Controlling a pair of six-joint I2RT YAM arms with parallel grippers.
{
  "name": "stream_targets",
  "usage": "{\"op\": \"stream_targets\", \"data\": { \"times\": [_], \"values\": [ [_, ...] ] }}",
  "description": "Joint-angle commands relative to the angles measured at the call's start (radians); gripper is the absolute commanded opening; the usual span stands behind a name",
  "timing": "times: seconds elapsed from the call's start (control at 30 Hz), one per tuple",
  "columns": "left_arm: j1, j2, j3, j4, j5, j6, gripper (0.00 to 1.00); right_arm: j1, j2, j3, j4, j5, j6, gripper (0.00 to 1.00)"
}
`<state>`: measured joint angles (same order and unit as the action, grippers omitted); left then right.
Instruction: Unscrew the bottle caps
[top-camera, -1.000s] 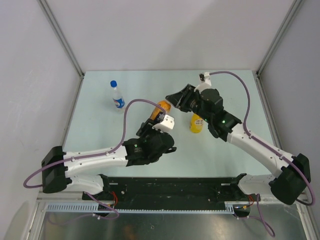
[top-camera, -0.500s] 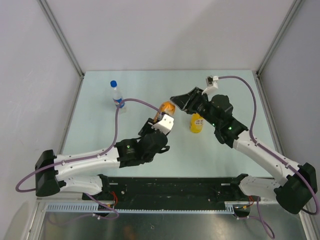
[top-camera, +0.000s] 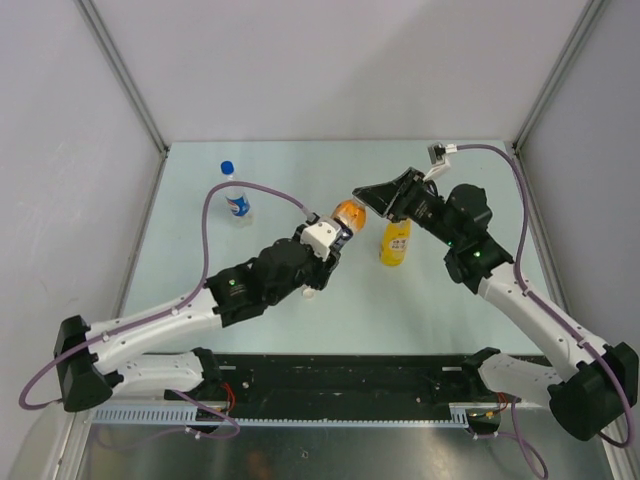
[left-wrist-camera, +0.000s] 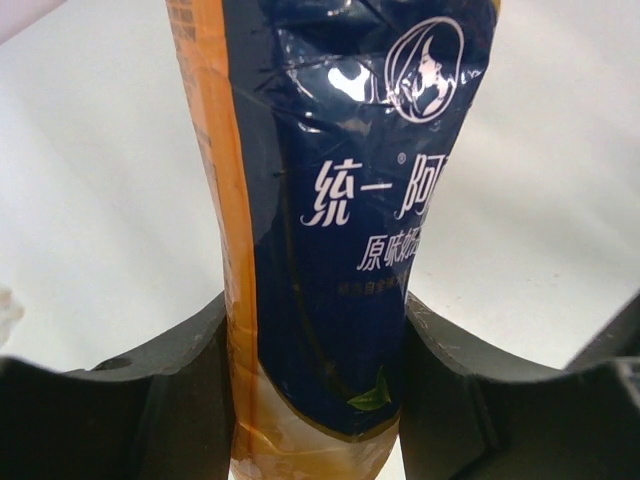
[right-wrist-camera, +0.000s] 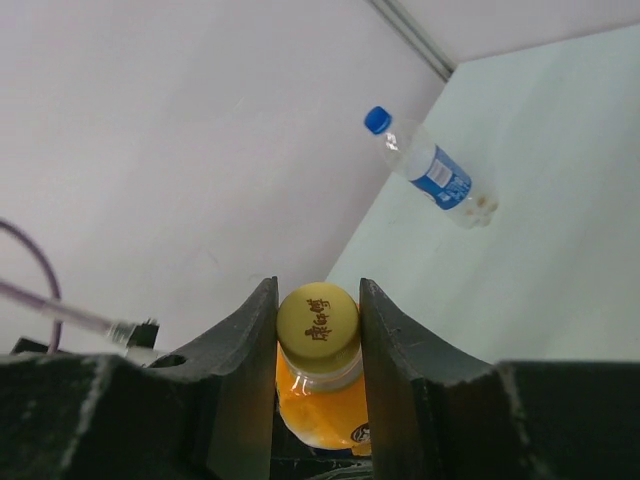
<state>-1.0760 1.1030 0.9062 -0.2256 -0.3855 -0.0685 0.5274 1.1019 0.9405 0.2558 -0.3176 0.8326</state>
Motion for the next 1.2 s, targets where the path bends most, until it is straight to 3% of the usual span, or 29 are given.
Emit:
{"op": "stream_targets", "data": {
  "times": [0.0,0.37,0.87,1.17],
  "values": [
    [0.023,-0.064,-0.008,0.124,0.365,-0.001,0.00,-0.013,-0.038,0.006,0.124,-0.131,-0.002,0.00],
    [0.091,-0.106,-0.036,0.243,0.744,-0.041,0.00,-0.018,-0.062,-0.001,0.351,-0.419,-0.041,0.00],
    [0.153,-0.108,-0.051,0.431,1.274,-0.156,0.00,-0.039,-0.083,-0.002,0.474,-0.700,-0.038,0.00],
    [0.155,-0.168,-0.101,0.498,1.311,-0.144,0.00,-0.041,-0.087,-0.002,0.528,-0.823,-0.044,0.00]
  ]
}}
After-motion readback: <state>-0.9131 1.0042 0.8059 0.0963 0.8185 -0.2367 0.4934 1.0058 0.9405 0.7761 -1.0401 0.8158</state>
